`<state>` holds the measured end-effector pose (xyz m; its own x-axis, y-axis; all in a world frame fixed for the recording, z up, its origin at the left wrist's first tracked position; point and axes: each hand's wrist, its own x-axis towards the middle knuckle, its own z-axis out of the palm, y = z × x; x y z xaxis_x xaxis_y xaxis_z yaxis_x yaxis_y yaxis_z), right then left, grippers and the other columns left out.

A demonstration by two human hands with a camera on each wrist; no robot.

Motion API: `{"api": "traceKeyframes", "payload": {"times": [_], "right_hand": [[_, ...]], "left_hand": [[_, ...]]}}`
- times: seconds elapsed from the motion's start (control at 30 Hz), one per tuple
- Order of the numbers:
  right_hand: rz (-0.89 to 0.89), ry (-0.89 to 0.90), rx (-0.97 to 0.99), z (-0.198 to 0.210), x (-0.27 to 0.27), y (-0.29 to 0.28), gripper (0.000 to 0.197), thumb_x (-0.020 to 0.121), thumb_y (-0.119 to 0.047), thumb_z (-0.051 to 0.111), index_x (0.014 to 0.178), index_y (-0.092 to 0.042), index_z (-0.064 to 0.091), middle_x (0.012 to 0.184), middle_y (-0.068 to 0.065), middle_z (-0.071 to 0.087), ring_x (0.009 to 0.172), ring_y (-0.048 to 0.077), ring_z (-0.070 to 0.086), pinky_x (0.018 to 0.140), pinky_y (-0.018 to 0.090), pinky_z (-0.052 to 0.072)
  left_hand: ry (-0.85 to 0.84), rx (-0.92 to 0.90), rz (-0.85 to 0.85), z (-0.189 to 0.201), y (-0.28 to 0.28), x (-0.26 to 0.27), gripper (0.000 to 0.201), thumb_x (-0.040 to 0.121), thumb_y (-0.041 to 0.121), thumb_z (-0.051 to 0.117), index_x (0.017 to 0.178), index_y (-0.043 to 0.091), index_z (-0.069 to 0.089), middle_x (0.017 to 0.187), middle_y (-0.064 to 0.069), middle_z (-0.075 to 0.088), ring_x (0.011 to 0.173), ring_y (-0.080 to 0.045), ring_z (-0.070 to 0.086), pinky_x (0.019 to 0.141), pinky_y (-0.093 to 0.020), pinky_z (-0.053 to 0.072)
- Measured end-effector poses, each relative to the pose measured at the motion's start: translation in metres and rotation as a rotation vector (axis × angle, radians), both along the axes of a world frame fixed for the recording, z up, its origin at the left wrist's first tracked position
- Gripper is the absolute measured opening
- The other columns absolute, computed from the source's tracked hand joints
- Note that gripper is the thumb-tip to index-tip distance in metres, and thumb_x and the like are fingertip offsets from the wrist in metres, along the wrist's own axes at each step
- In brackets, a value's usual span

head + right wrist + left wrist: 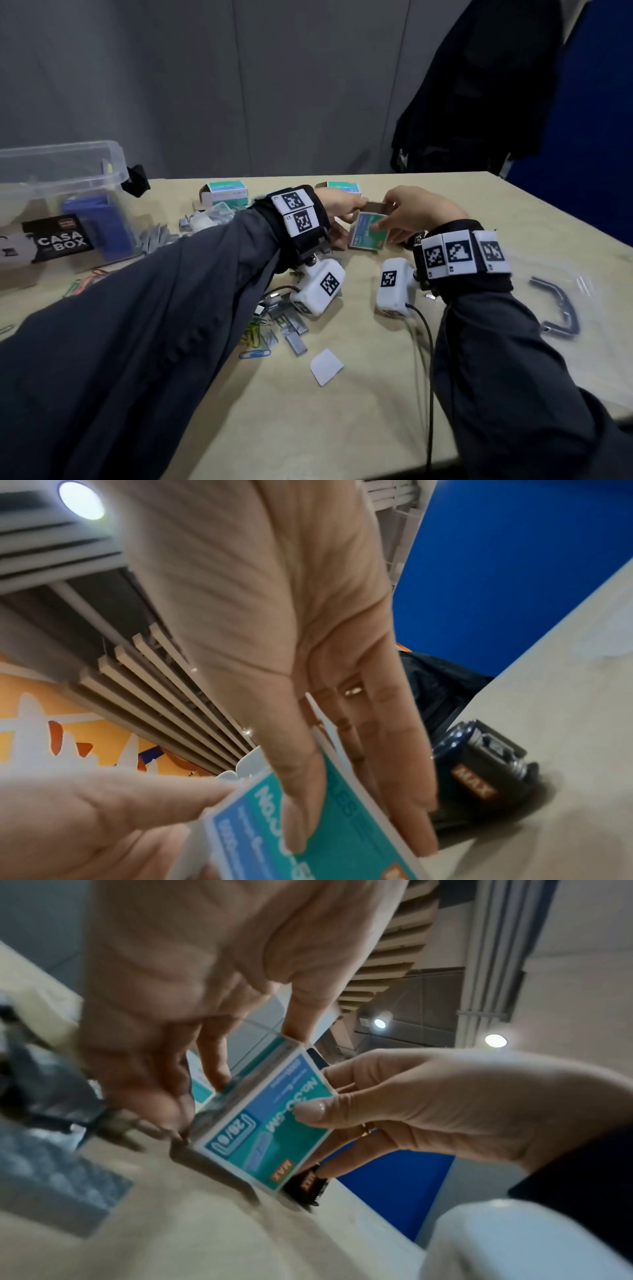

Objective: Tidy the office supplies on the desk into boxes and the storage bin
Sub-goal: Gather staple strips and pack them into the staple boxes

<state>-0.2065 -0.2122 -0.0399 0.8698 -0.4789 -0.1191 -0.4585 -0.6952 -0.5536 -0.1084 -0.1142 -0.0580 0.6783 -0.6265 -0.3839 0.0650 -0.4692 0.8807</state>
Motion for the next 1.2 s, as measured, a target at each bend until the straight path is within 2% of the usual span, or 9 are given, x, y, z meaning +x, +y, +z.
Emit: {"api": "traceKeyframes", "payload": {"times": [0.13, 0.27, 0.43, 0.6, 0.7, 0.77, 0.87, 1.07, 1.2], "right_hand": [[-0.019, 0.059, -0.066, 0.000, -0.003, 0.000, 0.023, 0.086, -0.012, 0.074, 0.104, -0.001, 0.064, 0.087, 0.015, 0.073, 0.084, 0.028, 0.073, 0.087, 0.046, 0.058], [-0.016, 0.075, -0.148, 0.003, -0.003, 0.004, 0.026, 0.083, -0.017, 0.078, 0.104, -0.006, 0.067, 0.095, 0.012, 0.073, 0.092, 0.027, 0.071, 0.090, 0.045, 0.056], [-0.020, 0.103, -0.234, 0.004, -0.004, 0.004, 0.039, 0.081, -0.027, 0.079, 0.117, -0.017, 0.065, 0.102, 0.004, 0.070, 0.095, 0.023, 0.068, 0.090, 0.046, 0.055], [-0.007, 0.075, -0.248, 0.004, -0.003, 0.004, 0.074, 0.080, -0.026, 0.080, 0.145, -0.026, 0.044, 0.138, 0.001, 0.054, 0.113, 0.023, 0.056, 0.098, 0.043, 0.049], [0.017, 0.051, -0.248, 0.002, -0.003, 0.004, 0.074, 0.081, -0.022, 0.080, 0.145, -0.027, 0.043, 0.134, 0.002, 0.055, 0.096, 0.019, 0.056, 0.087, 0.035, 0.048], [0.018, -0.007, -0.291, 0.002, -0.002, 0.004, 0.076, 0.079, -0.025, 0.081, 0.144, -0.025, 0.044, 0.137, 0.005, 0.052, 0.102, 0.022, 0.057, 0.089, 0.036, 0.047], [0.007, -0.070, -0.344, 0.002, 0.001, 0.004, 0.077, 0.076, -0.033, 0.083, 0.142, -0.024, 0.045, 0.139, 0.009, 0.046, 0.123, 0.027, 0.050, 0.102, 0.048, 0.045], [0.046, -0.162, -0.362, 0.005, 0.002, 0.012, 0.076, 0.073, -0.039, 0.083, 0.139, -0.023, 0.048, 0.131, 0.011, 0.045, 0.122, 0.026, 0.047, 0.099, 0.045, 0.046], [0.107, -0.242, -0.374, 0.012, 0.002, 0.023, 0.073, 0.072, -0.039, 0.084, 0.137, -0.023, 0.052, 0.128, 0.010, 0.044, 0.119, 0.026, 0.046, 0.097, 0.041, 0.046]], "left_hand": [[-0.130, 0.113, -0.080, -0.002, -0.004, 0.005, 0.035, 0.096, 0.043, 0.055, 0.088, 0.008, 0.056, 0.083, -0.004, 0.053, 0.062, -0.016, 0.047, 0.065, -0.029, 0.046], [-0.033, 0.104, -0.060, -0.002, -0.001, 0.013, 0.052, 0.088, 0.040, 0.067, 0.125, 0.004, 0.056, 0.096, -0.007, 0.057, 0.061, -0.016, 0.052, 0.066, -0.033, 0.057], [-0.271, 0.127, -0.099, 0.014, 0.015, 0.024, 0.054, 0.092, 0.053, 0.054, 0.111, 0.002, 0.057, 0.083, -0.011, 0.065, 0.060, -0.016, 0.062, 0.045, -0.020, 0.051], [-0.744, 0.343, -0.362, 0.025, 0.042, 0.041, 0.013, 0.090, 0.011, 0.065, 0.102, 0.008, 0.070, 0.087, -0.003, 0.067, 0.074, -0.013, 0.060, 0.054, -0.021, 0.054], [-0.879, 0.516, -0.575, 0.022, 0.047, 0.038, 0.023, 0.084, 0.011, 0.072, 0.107, 0.017, 0.070, 0.102, -0.001, 0.068, 0.082, -0.013, 0.061, 0.073, -0.027, 0.056], [-0.928, 0.580, -0.666, 0.018, 0.046, 0.033, 0.028, 0.080, 0.018, 0.077, 0.108, 0.019, 0.070, 0.101, 0.001, 0.069, 0.091, -0.015, 0.061, 0.083, -0.030, 0.052], [-1.049, 0.623, -0.696, 0.008, 0.043, 0.028, 0.032, 0.076, 0.021, 0.080, 0.106, 0.016, 0.070, 0.095, 0.002, 0.064, 0.090, -0.014, 0.055, 0.072, -0.024, 0.043], [-1.101, 0.561, -0.731, 0.004, 0.049, 0.025, 0.024, 0.080, 0.023, 0.077, 0.098, 0.009, 0.070, 0.086, 0.000, 0.056, 0.077, -0.014, 0.048, 0.055, -0.018, 0.034], [-1.019, 0.404, -0.547, 0.027, 0.082, 0.038, 0.024, 0.075, 0.034, 0.080, 0.077, 0.017, 0.064, 0.074, 0.006, 0.062, 0.068, -0.010, 0.054, 0.058, -0.020, 0.038]]}}
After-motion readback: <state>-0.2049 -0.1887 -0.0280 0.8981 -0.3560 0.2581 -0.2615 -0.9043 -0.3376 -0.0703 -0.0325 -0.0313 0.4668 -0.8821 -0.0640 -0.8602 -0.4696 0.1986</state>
